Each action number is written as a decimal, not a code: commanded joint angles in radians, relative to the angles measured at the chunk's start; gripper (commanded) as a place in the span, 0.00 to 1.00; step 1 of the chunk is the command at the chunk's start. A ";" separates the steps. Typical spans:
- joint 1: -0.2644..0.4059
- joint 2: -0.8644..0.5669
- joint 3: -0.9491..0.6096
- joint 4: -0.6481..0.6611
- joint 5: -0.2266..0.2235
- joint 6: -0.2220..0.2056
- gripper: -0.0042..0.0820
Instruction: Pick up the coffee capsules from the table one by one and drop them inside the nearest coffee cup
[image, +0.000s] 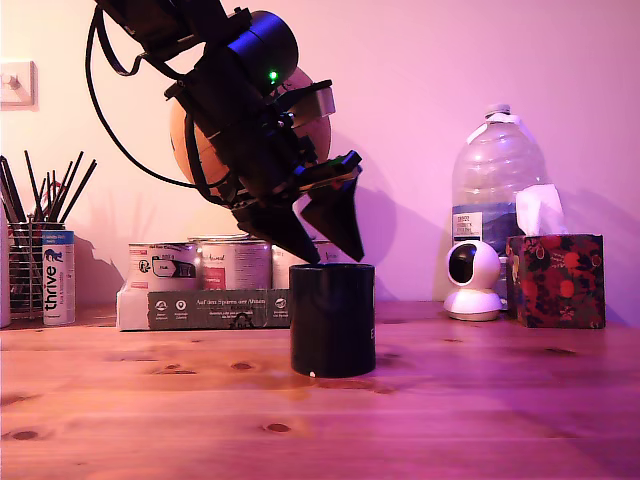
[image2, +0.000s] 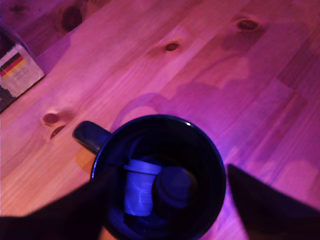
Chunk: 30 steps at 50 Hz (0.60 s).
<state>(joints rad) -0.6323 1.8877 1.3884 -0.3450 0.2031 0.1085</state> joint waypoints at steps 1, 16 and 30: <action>-0.003 0.008 0.005 -0.001 -0.002 -0.002 0.89; -0.003 -0.046 0.005 -0.055 -0.002 0.005 0.27; -0.002 -0.076 -0.008 -0.121 -0.002 0.004 0.03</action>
<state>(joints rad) -0.6323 1.8206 1.3884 -0.4679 0.2020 0.1089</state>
